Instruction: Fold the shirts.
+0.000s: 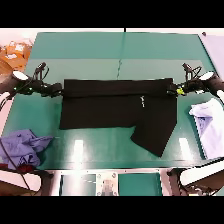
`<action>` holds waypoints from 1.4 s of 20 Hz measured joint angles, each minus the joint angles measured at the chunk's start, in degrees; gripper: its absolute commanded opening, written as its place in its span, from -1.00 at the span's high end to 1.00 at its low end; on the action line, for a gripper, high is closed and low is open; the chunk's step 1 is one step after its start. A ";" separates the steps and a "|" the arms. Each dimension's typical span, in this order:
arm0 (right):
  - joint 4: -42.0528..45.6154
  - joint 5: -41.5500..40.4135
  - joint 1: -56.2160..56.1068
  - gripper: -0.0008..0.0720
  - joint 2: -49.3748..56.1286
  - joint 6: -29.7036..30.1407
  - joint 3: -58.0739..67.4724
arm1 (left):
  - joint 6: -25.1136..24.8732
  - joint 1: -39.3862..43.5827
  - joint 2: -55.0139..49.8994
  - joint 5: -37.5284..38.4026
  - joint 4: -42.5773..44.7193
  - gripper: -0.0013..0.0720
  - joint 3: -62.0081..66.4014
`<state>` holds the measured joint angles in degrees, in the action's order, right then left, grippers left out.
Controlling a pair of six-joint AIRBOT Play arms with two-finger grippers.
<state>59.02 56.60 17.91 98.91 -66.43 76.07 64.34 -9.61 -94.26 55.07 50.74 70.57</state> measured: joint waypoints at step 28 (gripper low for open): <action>0.85 11.61 18.45 -0.19 -44.15 -18.47 -48.96 | 33.83 8.61 48.30 -8.22 2.45 -0.83 -51.45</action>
<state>59.88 68.20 36.36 54.76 -84.90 27.11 98.17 -0.99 -45.95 46.85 53.19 19.11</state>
